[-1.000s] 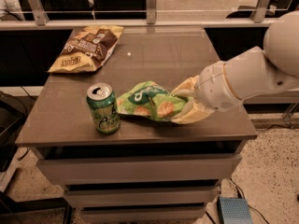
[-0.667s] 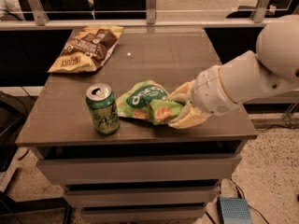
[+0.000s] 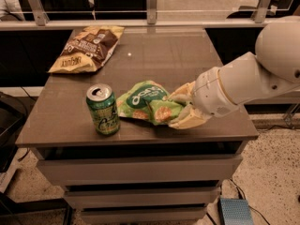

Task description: Move green rice chip bag near green can

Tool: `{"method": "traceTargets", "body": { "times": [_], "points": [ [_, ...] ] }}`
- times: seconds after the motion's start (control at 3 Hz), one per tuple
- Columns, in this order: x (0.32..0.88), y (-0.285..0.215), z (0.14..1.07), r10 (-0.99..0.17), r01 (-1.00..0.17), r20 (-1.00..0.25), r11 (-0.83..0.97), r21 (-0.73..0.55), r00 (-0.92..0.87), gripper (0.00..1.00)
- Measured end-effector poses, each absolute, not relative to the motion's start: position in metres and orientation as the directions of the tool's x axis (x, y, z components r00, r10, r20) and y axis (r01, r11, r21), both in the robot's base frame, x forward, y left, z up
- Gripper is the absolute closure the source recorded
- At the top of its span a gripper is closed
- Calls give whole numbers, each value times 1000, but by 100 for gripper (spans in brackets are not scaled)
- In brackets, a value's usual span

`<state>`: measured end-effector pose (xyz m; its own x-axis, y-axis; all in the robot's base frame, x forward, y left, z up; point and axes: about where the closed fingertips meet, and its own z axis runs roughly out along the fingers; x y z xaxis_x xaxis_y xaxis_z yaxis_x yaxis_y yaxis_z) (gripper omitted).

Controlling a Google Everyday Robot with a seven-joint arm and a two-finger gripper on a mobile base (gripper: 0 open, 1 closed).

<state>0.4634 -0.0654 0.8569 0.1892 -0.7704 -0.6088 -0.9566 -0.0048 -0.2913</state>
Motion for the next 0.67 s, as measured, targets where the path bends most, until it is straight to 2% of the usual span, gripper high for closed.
{"method": "traceTargets", "body": {
  "times": [0.33,0.67],
  "points": [
    [460,-64,852,-776,-964,-609,3,-264,164,13],
    [458,-63,850,-779,-970,-610,12,-242,143,0]
  ]
}}
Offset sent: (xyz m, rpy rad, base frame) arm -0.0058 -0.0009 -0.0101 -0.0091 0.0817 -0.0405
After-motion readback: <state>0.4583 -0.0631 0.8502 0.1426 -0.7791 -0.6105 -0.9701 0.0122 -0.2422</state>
